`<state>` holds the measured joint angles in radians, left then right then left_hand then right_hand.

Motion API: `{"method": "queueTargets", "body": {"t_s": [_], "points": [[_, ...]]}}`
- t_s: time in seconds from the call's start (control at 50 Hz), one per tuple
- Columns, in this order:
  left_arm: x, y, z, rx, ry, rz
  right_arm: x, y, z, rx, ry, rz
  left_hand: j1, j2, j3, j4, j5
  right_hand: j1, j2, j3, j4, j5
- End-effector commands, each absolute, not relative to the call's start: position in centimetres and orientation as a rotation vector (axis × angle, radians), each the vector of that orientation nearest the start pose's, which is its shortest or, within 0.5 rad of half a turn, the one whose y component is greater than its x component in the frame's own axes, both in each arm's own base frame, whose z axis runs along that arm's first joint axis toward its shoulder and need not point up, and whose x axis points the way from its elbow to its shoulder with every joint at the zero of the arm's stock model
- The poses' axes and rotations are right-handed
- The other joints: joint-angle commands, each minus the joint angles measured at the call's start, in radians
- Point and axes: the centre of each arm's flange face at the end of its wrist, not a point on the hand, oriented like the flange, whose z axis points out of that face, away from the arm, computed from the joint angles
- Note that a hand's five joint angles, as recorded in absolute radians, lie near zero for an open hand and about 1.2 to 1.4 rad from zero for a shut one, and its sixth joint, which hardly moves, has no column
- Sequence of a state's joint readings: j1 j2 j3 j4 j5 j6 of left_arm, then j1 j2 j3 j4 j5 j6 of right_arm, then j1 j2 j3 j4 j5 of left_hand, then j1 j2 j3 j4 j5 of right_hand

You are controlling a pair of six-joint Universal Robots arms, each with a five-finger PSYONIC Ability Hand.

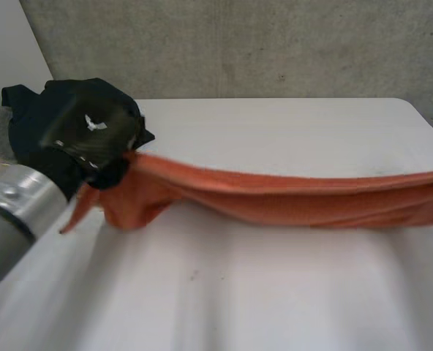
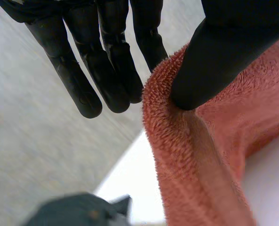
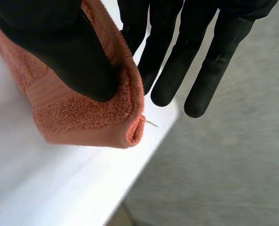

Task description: Fold the laundry.

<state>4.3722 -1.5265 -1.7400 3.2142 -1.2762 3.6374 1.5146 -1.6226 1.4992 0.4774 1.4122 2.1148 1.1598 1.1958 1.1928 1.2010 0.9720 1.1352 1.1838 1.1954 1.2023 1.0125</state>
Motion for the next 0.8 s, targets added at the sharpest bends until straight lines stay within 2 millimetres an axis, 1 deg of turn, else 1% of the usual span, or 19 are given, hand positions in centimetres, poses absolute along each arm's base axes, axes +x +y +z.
{"method": "queueTargets", "body": {"t_s": [0.02,0.06,0.08,0.12,0.14,0.16,0.18,0.24,0.26,0.3,0.32,0.4,0.44,0.54,0.62,0.68,0.76,0.78,0.8], "points": [[-26.7,-28.6,20.5,1.363,2.045,-2.025,13.8,-32.9,25.4,-1.382,2.678,-1.856,0.236,0.2,0.203,0.195,0.25,0.261,0.212,0.201,0.194,0.209],[-27.5,-30.2,20.7,1.364,1.966,-2.05,14.4,-34.2,25.6,-1.324,2.658,-1.948,0.236,0.2,0.203,0.195,0.25,0.261,0.212,0.201,0.194,0.209],[-28.2,-32.1,21.2,1.342,1.888,-2.092,14.7,-34.9,25.9,-1.289,2.643,-2.011,0.236,0.2,0.203,0.195,0.25,0.261,0.212,0.201,0.194,0.209],[-29.0,-33.9,22.6,1.314,1.785,-2.169,15.4,-37.1,27.8,-1.161,2.555,-2.254,0.236,0.2,0.203,0.195,0.25,0.261,0.212,0.201,0.194,0.209],[-29.4,-34.8,23.7,1.287,1.723,-2.22,15.7,-37.8,28.7,-1.107,2.501,-2.353,0.236,0.2,0.203,0.195,0.25,0.261,0.212,0.201,0.194,0.209],[-30.1,-36.1,26.5,1.213,1.583,-2.335,16.1,-38.5,29.6,-1.053,2.435,-2.454,0.236,0.2,0.203,0.195,0.25,0.261,0.212,0.201,0.194,0.209],[-30.4,-36.7,28.0,1.168,1.509,-2.397,16.7,-39.5,31.8,-0.928,2.264,-2.659,0.236,0.2,0.203,0.195,0.25,0.261,0.212,0.201,0.194,0.209],[-30.9,-37.8,33.5,0.991,1.233,-2.629,17.5,-40.4,34.8,-0.733,1.959,-2.915,0.236,0.2,0.203,0.195,0.25,0.261,0.212,0.201,0.194,0.209],[-30.9,-37.9,34.7,0.942,1.167,-2.682,17.6,-40.8,36.5,-0.617,1.78,-3.045,0.236,0.2,0.203,0.195,0.25,0.261,0.212,0.201,0.194,0.209],[-30.7,-38.1,36.6,0.849,1.067,-2.76,17.7,-40.7,38.1,-0.534,1.619,-3.142,0.236,0.2,0.203,0.195,0.25,0.261,0.212,0.201,0.194,0.209],[-30.4,-38.1,38.2,0.755,0.984,-2.813,17.7,-40.7,38.7,-0.507,1.563,-3.176,0.236,0.2,0.203,0.195,0.25,0.261,0.212,0.201,0.194,0.209],[-29.3,-37.6,40.3,0.63,0.941,-2.842,17.8,-40.2,39.8,-0.468,1.485,-3.21,0.236,0.2,0.203,0.195,0.25,0.261,0.212,0.201,0.194,0.209],[-29.3,-37.1,40.1,0.643,0.976,-2.832,18.0,-40.1,39.6,-0.478,1.488,-3.201,0.236,0.2,0.203,0.195,0.25,0.261,0.212,0.201,0.194,0.209],[-29.2,-35.9,36.2,0.755,1.217,-2.728,18.6,-39.9,37.7,-0.535,1.566,-3.131,0.236,0.2,0.203,0.195,0.25,0.261,0.212,0.201,0.194,0.209],[-28.7,-34.2,33.0,0.836,1.388,-2.636,18.6,-39.7,34.6,-0.638,1.729,-3.001,0.236,0.2,0.203,0.195,0.25,0.261,0.212,0.201,0.194,0.209],[-28.4,-33.2,30.5,0.889,1.503,-2.566,18.6,-39.0,31.4,-0.756,1.899,-2.82,0.236,0.2,0.203,0.195,0.25,0.261,0.212,0.201,0.194,0.209],[-27.6,-31.5,25.5,0.971,1.702,-2.425,18.8,-37.2,26.4,-0.903,2.122,-2.518,0.236,0.2,0.203,0.195,0.25,0.261,0.212,0.201,0.194,0.209],[-27.2,-30.7,23.2,1.007,1.785,-2.356,18.8,-36.8,25.5,-0.922,2.152,-2.466,0.236,0.2,0.203,0.195,0.25,0.261,0.212,0.201,0.194,0.209],[-27.1,-30.4,22.3,1.021,1.819,-2.328,18.7,-36.0,23.6,-0.957,2.216,-2.36,0.236,0.2,0.203,0.195,0.25,0.261,0.212,0.201,0.194,0.209]]}}
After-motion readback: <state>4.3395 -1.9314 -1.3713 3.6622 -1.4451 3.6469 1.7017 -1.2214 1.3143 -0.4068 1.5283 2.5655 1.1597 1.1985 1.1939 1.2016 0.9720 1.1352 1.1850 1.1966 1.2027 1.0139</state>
